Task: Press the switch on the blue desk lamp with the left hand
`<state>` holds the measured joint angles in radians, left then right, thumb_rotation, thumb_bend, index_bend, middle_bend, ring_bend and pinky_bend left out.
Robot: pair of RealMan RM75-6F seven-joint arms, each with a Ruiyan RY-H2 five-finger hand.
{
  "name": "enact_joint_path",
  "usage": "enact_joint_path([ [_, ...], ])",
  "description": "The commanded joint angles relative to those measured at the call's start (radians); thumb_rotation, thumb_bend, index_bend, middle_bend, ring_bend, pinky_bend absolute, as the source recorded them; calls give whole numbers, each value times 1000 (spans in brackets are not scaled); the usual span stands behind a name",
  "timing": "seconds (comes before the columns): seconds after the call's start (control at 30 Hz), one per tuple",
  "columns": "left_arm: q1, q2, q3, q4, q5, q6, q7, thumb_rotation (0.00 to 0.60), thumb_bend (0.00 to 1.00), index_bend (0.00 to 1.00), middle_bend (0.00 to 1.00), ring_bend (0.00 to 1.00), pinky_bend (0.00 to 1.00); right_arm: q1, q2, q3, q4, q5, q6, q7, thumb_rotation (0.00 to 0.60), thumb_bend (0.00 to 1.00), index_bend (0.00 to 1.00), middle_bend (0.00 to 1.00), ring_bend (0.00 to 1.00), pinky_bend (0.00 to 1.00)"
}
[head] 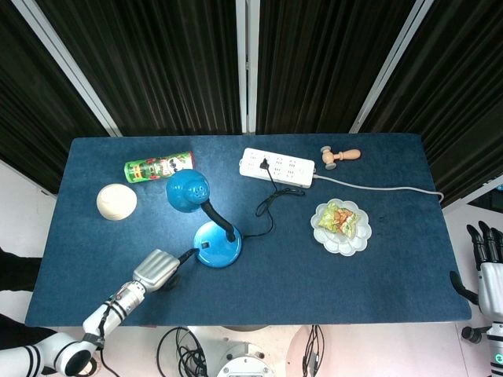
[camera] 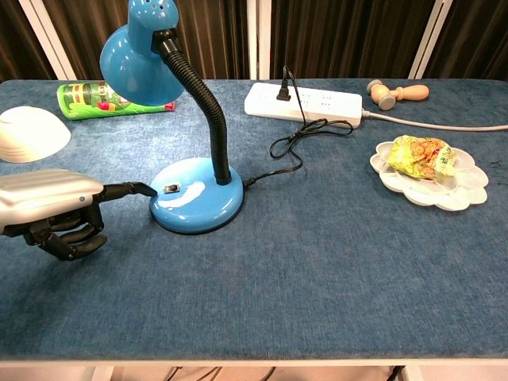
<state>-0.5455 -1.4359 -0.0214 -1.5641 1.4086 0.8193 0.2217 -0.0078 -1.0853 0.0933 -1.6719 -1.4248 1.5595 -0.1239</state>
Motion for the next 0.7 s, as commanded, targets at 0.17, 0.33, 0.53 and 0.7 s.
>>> enact_joint_path([
  [0.17, -15, -4, -4, -2, -20, 11, 12, 600, 531, 54, 847, 863, 935, 3, -1, 1, 9, 5, -11, 8, 600, 226, 0, 0, 0, 0],
  [0.33, -26, -9, 1, -2, -28, 12, 18, 600, 533, 54, 848, 864, 936, 6, -4, 2, 14, 10, -21, 12, 600, 225, 0, 0, 0, 0],
  [0.53, -41, -19, 4, 5, -40, 9, 18, 600, 533, 54, 848, 864, 936, 7, -4, 2, 18, 15, -27, 17, 600, 226, 0, 0, 0, 0],
  [0.7, -51, -25, 5, 9, -45, 10, 15, 600, 532, 54, 848, 864, 936, 7, -3, 4, 21, 19, -29, 23, 600, 225, 0, 0, 0, 0],
])
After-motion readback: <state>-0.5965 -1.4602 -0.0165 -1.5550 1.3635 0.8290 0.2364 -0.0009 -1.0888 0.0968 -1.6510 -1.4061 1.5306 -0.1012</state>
